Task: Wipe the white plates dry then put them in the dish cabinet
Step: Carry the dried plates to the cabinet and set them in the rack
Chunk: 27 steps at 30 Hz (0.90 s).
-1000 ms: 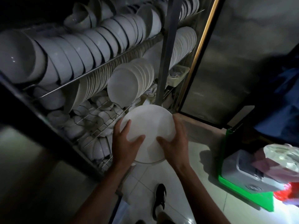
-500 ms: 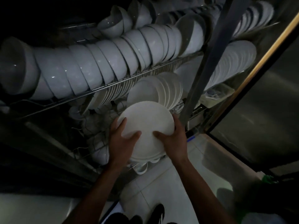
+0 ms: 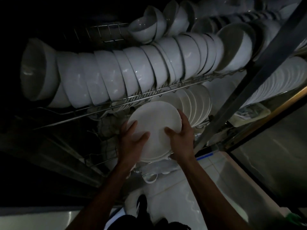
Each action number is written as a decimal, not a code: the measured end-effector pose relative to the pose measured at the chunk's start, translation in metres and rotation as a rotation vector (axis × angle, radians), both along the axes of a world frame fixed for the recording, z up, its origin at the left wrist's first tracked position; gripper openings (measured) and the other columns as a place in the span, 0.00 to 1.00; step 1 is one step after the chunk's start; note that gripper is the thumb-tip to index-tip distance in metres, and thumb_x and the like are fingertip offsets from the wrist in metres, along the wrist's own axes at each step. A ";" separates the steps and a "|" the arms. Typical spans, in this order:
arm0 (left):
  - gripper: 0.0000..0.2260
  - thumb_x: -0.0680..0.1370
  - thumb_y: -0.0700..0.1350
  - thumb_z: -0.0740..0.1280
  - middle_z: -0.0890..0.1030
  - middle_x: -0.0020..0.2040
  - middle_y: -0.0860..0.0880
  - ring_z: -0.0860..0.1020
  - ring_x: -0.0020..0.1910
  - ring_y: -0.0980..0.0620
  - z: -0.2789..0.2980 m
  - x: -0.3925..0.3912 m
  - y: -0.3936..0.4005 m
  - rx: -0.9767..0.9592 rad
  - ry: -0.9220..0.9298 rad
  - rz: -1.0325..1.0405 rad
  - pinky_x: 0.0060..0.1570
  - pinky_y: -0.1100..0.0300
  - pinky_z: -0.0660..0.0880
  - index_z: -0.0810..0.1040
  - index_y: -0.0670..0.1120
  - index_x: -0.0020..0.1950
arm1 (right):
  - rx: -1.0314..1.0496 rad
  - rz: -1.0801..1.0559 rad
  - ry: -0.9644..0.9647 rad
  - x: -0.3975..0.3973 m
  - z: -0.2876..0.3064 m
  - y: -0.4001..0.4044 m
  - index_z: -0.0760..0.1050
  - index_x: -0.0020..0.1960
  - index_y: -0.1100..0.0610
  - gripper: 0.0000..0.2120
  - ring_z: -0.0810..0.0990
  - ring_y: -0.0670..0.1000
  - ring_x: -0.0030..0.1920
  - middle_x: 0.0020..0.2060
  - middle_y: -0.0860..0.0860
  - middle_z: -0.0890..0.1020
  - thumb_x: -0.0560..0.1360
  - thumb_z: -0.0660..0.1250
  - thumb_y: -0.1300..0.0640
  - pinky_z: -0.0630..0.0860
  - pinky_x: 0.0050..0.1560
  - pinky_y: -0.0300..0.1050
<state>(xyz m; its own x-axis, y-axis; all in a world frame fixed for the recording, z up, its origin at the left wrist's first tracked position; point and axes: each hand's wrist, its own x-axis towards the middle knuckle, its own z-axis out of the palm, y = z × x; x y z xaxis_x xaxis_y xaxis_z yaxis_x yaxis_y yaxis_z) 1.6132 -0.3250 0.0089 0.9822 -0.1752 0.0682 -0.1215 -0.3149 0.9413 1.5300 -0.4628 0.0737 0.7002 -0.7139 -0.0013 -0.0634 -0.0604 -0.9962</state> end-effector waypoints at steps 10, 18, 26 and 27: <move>0.28 0.74 0.57 0.67 0.66 0.76 0.41 0.62 0.77 0.46 -0.005 0.026 -0.024 0.134 0.004 -0.122 0.74 0.51 0.63 0.75 0.45 0.71 | -0.099 -0.037 -0.047 0.036 0.007 -0.014 0.71 0.74 0.51 0.36 0.74 0.48 0.69 0.68 0.46 0.77 0.70 0.69 0.73 0.74 0.68 0.57; 0.20 0.77 0.46 0.67 0.73 0.71 0.46 0.71 0.70 0.45 -0.005 -0.003 -0.046 0.097 -0.140 -0.214 0.69 0.44 0.69 0.77 0.46 0.69 | -0.266 0.074 -0.111 0.046 0.007 -0.031 0.69 0.75 0.56 0.34 0.74 0.51 0.70 0.69 0.52 0.77 0.72 0.65 0.76 0.72 0.70 0.57; 0.22 0.80 0.48 0.63 0.66 0.75 0.51 0.65 0.76 0.49 -0.007 -0.002 -0.056 0.115 -0.093 -0.249 0.72 0.45 0.67 0.71 0.46 0.74 | -0.307 0.130 -0.065 0.056 -0.001 -0.042 0.67 0.76 0.57 0.32 0.74 0.48 0.69 0.69 0.50 0.75 0.75 0.64 0.75 0.71 0.71 0.52; 0.22 0.80 0.48 0.63 0.66 0.76 0.49 0.65 0.76 0.49 -0.007 0.000 -0.056 0.113 -0.076 -0.251 0.73 0.45 0.66 0.70 0.45 0.75 | -0.326 0.133 -0.052 0.059 -0.001 -0.040 0.67 0.76 0.57 0.32 0.73 0.45 0.69 0.69 0.47 0.74 0.75 0.64 0.74 0.70 0.72 0.47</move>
<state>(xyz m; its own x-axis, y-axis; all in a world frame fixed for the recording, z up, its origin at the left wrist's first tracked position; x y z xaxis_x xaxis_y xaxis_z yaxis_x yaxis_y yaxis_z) 1.6132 -0.3807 0.0014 0.8999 -0.4230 0.1061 -0.2779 -0.3686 0.8871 1.5889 -0.5032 0.0724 0.7799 -0.5736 0.2503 0.0171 -0.3803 -0.9247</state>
